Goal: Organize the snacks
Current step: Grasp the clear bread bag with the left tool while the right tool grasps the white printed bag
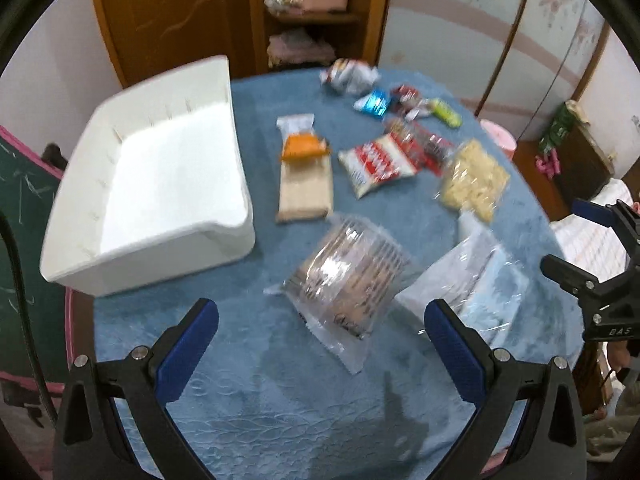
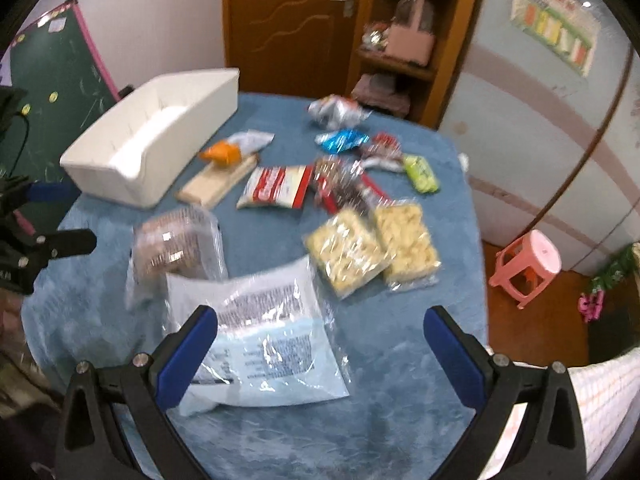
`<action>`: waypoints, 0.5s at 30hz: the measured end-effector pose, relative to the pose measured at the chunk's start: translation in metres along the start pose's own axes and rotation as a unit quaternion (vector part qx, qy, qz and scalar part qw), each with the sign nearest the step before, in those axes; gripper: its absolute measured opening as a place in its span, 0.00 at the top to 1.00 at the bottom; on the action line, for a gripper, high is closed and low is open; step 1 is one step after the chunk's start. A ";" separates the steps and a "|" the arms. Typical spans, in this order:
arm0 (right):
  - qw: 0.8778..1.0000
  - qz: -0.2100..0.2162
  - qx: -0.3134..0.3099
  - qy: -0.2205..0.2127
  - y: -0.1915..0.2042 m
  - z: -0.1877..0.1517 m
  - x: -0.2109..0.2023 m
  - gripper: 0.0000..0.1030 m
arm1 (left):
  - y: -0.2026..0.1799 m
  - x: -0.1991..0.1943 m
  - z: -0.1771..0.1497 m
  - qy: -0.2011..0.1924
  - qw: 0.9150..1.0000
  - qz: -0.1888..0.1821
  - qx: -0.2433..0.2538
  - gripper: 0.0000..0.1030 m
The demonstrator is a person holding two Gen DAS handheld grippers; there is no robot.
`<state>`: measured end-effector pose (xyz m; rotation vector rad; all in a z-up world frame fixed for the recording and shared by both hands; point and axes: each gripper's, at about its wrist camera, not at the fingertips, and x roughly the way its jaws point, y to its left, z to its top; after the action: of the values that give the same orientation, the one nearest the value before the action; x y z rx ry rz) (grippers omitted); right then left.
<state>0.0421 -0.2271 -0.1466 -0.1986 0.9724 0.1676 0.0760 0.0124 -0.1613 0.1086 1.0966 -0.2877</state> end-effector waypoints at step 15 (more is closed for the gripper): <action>0.990 0.123 0.002 0.072 -0.019 -0.009 0.091 0.01 | -0.007 0.069 0.011 0.072 0.996 -0.015 0.040 0.00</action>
<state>0.0895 -0.2435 -0.2257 -0.0873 1.1392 0.3816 0.1125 -0.0093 -0.2178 0.1863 1.2317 -0.3542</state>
